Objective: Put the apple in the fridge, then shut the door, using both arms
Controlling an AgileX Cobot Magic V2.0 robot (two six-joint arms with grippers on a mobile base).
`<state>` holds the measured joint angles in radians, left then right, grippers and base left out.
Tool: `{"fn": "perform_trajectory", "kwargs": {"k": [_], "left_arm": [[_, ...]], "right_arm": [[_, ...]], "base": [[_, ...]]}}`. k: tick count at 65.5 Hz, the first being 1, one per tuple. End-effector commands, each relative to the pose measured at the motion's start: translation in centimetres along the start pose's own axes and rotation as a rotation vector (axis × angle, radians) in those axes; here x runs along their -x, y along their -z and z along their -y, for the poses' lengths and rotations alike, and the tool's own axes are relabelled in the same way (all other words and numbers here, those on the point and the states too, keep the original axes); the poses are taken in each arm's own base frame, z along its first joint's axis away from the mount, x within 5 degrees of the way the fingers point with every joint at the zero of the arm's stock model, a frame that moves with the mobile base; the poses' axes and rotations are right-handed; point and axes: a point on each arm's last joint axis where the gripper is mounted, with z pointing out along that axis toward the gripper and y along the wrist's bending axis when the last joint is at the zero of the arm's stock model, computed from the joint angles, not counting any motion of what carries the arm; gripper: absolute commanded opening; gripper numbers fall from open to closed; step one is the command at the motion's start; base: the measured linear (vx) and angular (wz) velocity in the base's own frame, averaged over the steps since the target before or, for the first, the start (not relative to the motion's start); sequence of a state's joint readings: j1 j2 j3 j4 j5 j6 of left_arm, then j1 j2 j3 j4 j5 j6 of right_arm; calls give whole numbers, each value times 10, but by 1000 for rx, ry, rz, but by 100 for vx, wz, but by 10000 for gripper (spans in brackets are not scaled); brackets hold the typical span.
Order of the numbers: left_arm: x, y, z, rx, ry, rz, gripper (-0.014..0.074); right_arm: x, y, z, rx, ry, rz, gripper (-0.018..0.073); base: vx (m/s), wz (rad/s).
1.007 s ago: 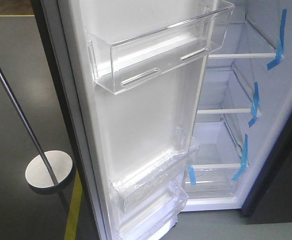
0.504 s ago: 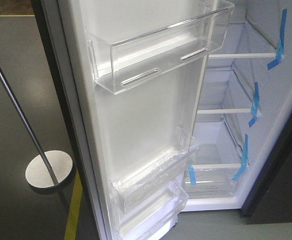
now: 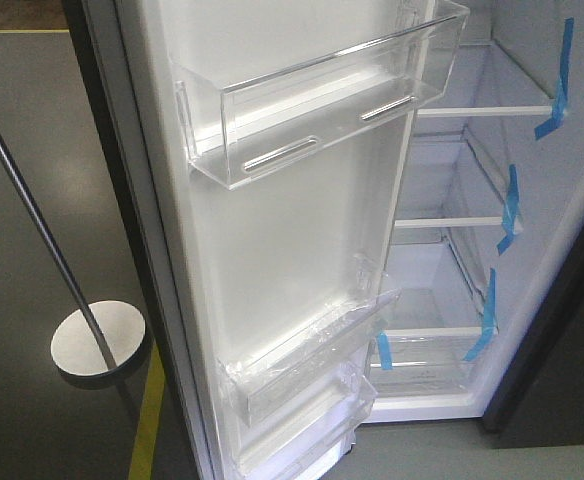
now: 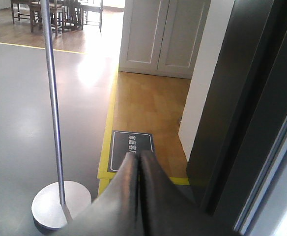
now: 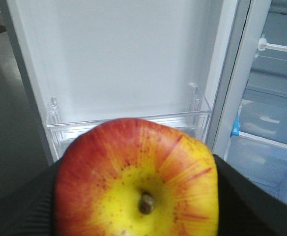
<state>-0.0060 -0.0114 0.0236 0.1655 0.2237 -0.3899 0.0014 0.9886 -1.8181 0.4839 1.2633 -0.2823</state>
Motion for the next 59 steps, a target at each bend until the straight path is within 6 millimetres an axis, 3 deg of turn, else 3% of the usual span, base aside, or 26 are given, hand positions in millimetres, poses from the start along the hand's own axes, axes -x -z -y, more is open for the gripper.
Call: {"fn": "perform_trajectory", "kwargs": {"k": [1, 23, 30, 39, 45, 59], "left_arm": [[12, 3, 4, -37, 6, 94, -6], [12, 3, 4, -37, 6, 94, -6], [12, 3, 4, -37, 6, 94, -6], [12, 3, 4, -37, 6, 94, -6], [12, 3, 4, -37, 6, 94, -6], [12, 3, 4, -37, 6, 94, -6]], "right_arm": [[10, 4, -1, -8, 9, 95, -8], [17, 3, 2, -25, 2, 167, -8], [31, -12, 6, 23, 11, 279, -8], [44, -57, 18, 163, 40, 350, -6], [46, -100, 31, 279, 25, 365, -6], [29, -193, 70, 377, -57, 343, -3]], "base": [[0, 0], [0, 0], [0, 0], [0, 0], [0, 0], [0, 0]]}}
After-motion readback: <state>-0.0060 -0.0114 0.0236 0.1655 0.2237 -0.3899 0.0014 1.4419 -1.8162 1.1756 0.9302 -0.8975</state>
